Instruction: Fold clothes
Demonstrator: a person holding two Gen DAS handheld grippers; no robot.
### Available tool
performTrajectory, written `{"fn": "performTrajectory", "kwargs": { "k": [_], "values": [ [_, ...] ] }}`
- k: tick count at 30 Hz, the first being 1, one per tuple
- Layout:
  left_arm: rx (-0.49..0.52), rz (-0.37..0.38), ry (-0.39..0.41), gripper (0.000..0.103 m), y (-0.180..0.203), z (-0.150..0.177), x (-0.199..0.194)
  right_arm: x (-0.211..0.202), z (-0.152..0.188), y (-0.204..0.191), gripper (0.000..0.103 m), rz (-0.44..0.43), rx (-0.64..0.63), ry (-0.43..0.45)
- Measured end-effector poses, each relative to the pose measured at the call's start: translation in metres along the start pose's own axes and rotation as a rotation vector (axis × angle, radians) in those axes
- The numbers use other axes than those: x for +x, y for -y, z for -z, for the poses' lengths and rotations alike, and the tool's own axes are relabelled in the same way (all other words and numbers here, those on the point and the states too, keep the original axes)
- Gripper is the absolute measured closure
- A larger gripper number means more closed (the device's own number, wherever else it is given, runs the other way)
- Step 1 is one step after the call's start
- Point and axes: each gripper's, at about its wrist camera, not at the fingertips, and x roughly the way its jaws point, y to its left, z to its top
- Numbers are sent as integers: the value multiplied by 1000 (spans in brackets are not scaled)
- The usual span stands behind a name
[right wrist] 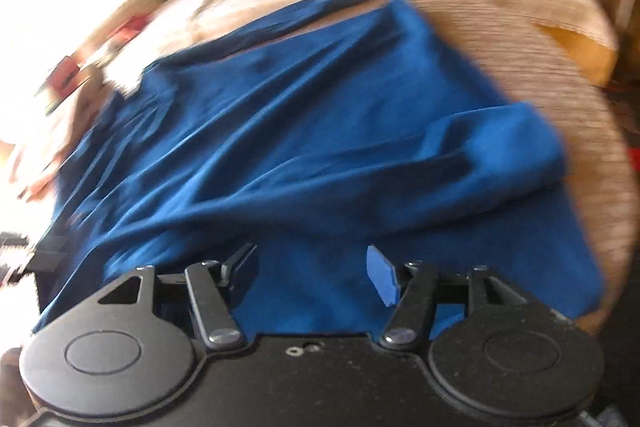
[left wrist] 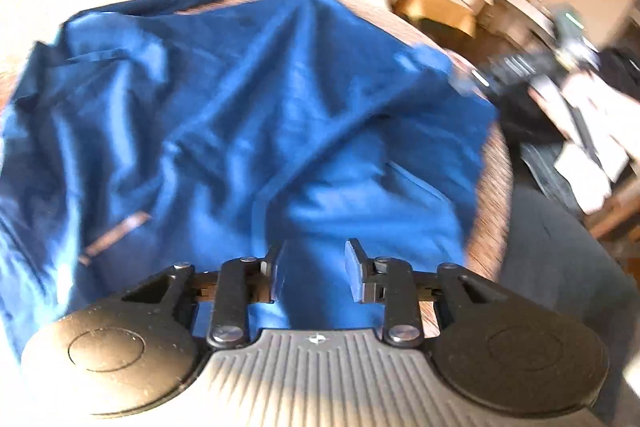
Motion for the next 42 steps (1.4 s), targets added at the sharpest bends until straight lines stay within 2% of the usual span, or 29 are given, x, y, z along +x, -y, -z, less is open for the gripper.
{"fn": "performTrajectory", "kwargs": {
  "k": [3,7,10,15,22,27,33,38,42],
  "values": [
    [69,16,-36,74,17,5,10,9,-13,30,0,55,115,0],
    [106,8,-66,74,23,2,29,14,-22,60,0,81,259,-4],
    [131,42,-72,74,24,-8,37,18,-25,77,0,89,340,-17],
    [102,91,-98,74,11,-17,47,28,-30,88,0,115,404,-29],
    [62,49,-137,74,-10,-9,54,41,-25,108,0,132,589,4],
    [41,76,-115,74,-17,-4,52,32,-32,96,0,181,539,82],
    [51,83,-104,74,-16,-1,50,25,-88,60,0,184,408,158],
    [51,86,-95,74,-16,1,53,55,-139,38,0,186,333,154],
    [31,88,-87,74,-17,2,54,100,-171,19,0,208,257,107]
  ]
}}
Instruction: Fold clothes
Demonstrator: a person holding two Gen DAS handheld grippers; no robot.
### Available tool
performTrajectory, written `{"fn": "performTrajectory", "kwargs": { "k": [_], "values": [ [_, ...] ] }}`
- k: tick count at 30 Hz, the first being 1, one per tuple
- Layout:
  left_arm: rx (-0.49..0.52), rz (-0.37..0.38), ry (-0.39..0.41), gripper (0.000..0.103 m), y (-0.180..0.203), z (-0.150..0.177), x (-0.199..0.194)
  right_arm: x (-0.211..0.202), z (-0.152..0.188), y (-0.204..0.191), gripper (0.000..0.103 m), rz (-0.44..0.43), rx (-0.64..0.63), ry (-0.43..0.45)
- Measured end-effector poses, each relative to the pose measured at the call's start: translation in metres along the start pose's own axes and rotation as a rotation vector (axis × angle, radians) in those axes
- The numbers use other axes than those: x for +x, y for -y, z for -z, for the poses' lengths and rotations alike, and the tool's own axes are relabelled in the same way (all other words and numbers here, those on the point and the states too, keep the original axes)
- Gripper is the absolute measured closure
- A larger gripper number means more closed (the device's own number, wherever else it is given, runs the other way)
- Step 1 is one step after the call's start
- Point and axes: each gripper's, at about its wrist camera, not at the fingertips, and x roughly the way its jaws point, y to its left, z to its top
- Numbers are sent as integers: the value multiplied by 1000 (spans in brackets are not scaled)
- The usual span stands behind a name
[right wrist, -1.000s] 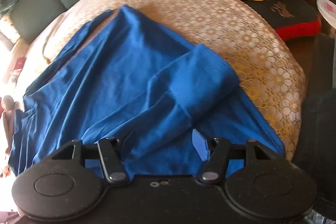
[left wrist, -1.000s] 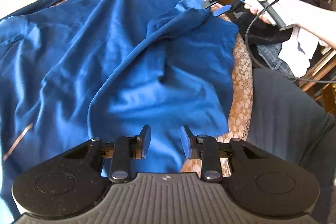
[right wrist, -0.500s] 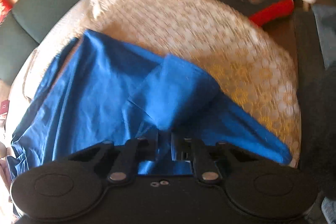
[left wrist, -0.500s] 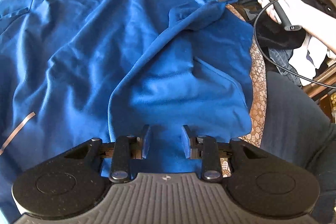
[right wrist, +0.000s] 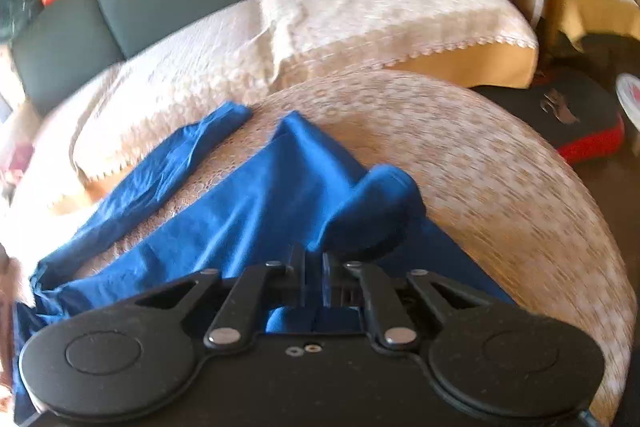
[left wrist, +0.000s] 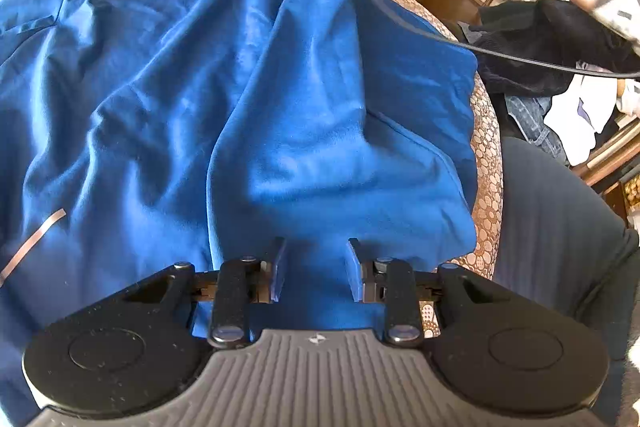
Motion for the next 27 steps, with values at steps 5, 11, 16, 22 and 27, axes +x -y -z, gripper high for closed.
{"fn": "performTrajectory", "kwargs": {
  "k": [5,11,16,22,27],
  "values": [
    [-13,3,2,74,1,-3,3,51,-2,-33,0,23,-65,-50],
    [-10,-14,-14,74,4,-5,3,70,-14,-64,0,-3,-117,-44],
    [-16,-37,48,74,-2,-22,-7,80,-14,-69,0,-47,-148,-125],
    [-2,-68,58,73,-24,-75,14,46,4,-48,0,-147,-213,-153],
    [-10,-73,60,73,-34,-108,43,14,37,-26,0,-236,-308,-212]
  ]
}}
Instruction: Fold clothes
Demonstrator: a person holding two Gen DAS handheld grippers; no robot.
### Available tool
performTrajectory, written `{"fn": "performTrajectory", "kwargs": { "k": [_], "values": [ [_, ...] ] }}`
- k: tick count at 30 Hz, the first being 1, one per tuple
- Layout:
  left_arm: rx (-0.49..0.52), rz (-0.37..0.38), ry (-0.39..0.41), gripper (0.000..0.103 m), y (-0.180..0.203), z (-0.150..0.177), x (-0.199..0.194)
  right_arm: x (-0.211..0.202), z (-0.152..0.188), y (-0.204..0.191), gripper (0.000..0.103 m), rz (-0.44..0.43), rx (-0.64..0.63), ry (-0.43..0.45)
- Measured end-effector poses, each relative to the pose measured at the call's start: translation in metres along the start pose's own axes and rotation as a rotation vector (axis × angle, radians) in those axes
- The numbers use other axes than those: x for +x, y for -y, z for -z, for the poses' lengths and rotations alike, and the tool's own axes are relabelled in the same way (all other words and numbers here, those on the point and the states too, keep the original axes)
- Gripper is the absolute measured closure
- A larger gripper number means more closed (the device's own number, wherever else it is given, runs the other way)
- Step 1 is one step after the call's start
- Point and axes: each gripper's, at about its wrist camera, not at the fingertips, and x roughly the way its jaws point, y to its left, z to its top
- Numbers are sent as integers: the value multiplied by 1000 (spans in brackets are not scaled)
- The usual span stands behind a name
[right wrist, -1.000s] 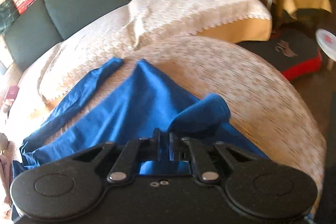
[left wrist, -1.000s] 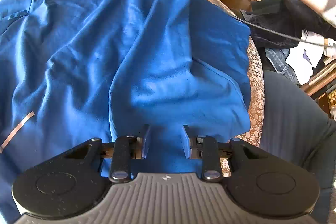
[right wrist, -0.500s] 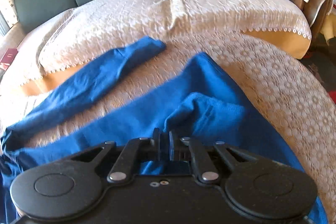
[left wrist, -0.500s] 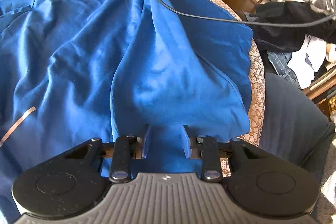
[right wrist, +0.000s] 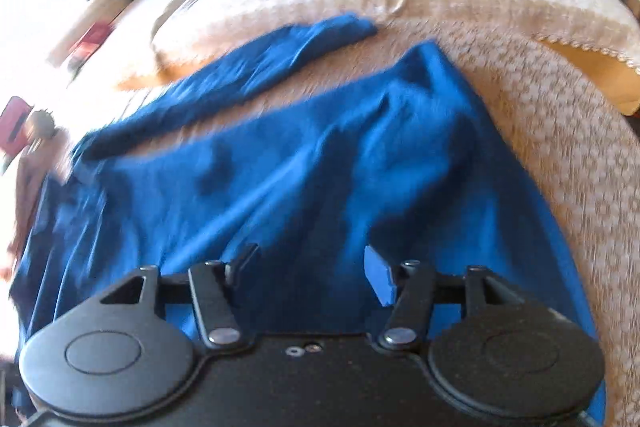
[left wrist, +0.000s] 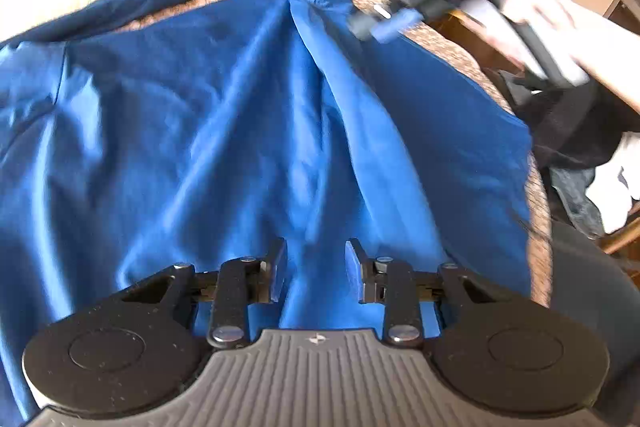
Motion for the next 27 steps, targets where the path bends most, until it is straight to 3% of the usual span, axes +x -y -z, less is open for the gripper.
{"fn": "performTrajectory", "kwargs": {
  "k": [7,16,17,18,19,25,26,27],
  "values": [
    [-15,14,10,73,-2,-20,19,-1,57,-22,0,-137,-48,-96],
    [26,34,2,72,-12,-30,-33,2,72,-27,0,-207,43,-120],
    [-3,44,16,68,-16,-34,-38,1,72,-26,0,-209,50,-118],
    [-63,65,30,47,-22,-38,-40,0,73,-24,0,-217,60,-118],
    [-97,72,37,33,-25,-40,-37,-1,74,-22,0,-230,73,-119],
    [-103,49,15,34,-19,-44,4,1,81,-20,0,-197,91,-115],
    [-103,60,8,36,-18,-43,10,1,82,-19,0,-192,101,-115],
    [-103,70,2,47,-17,-42,16,1,83,-17,0,-189,111,-113]
  ]
}}
